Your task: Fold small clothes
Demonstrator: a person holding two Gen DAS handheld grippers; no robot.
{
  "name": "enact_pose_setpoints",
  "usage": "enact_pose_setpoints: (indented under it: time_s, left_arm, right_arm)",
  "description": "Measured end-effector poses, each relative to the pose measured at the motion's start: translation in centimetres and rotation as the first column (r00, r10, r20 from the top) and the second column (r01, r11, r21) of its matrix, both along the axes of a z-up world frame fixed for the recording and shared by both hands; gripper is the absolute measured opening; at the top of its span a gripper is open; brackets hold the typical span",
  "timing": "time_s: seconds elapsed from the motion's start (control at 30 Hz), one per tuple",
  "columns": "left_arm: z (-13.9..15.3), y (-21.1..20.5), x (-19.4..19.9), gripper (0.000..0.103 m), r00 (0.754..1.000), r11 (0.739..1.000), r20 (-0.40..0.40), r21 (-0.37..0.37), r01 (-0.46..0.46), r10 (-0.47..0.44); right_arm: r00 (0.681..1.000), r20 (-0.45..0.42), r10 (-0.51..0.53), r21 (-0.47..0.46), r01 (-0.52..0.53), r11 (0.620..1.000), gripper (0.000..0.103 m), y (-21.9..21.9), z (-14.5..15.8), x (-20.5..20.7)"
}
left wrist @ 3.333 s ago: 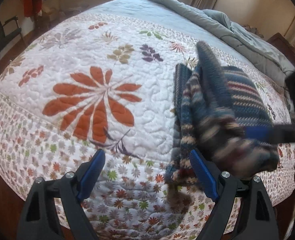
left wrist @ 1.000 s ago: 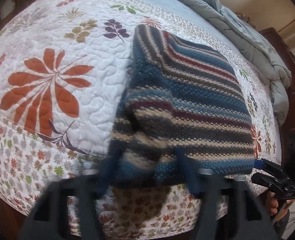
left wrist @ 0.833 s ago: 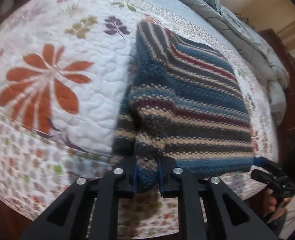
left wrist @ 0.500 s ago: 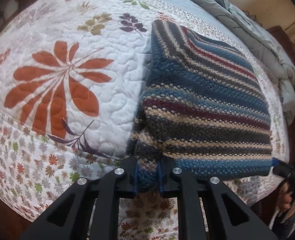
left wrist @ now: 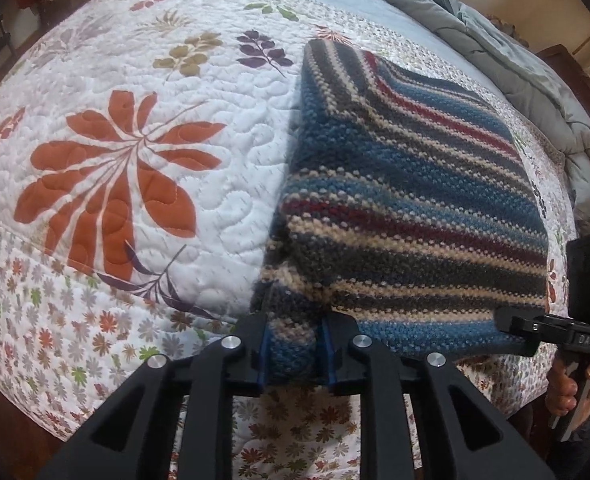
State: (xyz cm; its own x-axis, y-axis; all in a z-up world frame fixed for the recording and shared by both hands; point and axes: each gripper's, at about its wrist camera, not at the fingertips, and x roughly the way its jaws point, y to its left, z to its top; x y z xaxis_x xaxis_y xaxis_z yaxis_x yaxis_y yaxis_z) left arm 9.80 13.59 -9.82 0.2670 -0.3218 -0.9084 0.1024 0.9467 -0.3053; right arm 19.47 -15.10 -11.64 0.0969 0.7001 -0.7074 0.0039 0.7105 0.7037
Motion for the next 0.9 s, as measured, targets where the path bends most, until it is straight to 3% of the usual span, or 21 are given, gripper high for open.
enact_pose_setpoints:
  time_s: [0.2, 0.3, 0.4, 0.47, 0.57, 0.7, 0.9]
  left_arm:
    - [0.3, -2.8, -0.3, 0.026, 0.998, 0.998, 0.013, 0.012, 0.054, -0.054]
    - [-0.1, -4.7, -0.9, 0.032, 0.994, 0.994, 0.036, 0.044, 0.100, -0.101]
    - [-0.4, -6.1, -1.2, 0.034, 0.990, 0.987, 0.065, 0.109, 0.121, -0.128]
    - [-0.2, -6.2, -1.2, 0.036, 0.988, 0.984, 0.064, 0.118, 0.131, -0.140]
    - [1.0, -5.0, -0.7, 0.036, 0.990, 0.990, 0.039, 0.051, 0.131, -0.133]
    - [3.5, -3.2, 1.7, 0.041, 0.992, 0.993, 0.049, -0.028, 0.118, -0.116]
    - [6.2, -5.4, 7.6, 0.046, 0.990, 0.991, 0.072, -0.037, 0.127, -0.124]
  right_arm:
    - [0.998, 0.052, 0.036, -0.152, -0.028, 0.988, 0.027, -0.5, 3.7, -1.8]
    - [0.998, 0.022, 0.059, -0.237, -0.052, 0.970, 0.028, -1.2, 3.0, -2.9]
    - [0.998, -0.070, 0.001, -0.180, -0.013, 0.984, 0.030, -2.3, -0.3, -3.4]
    - [0.997, -0.072, -0.005, -0.152, -0.006, 0.988, 0.034, -2.4, -0.6, -3.3]
    - [0.999, -0.041, 0.011, -0.123, -0.016, 0.992, 0.045, -3.2, 0.9, -3.0]
    - [0.999, 0.049, 0.017, -0.190, -0.007, 0.982, 0.060, -4.7, 4.5, -1.7]
    - [0.992, 0.107, -0.059, -0.208, 0.081, 0.975, 0.064, -7.3, 7.1, 2.7]
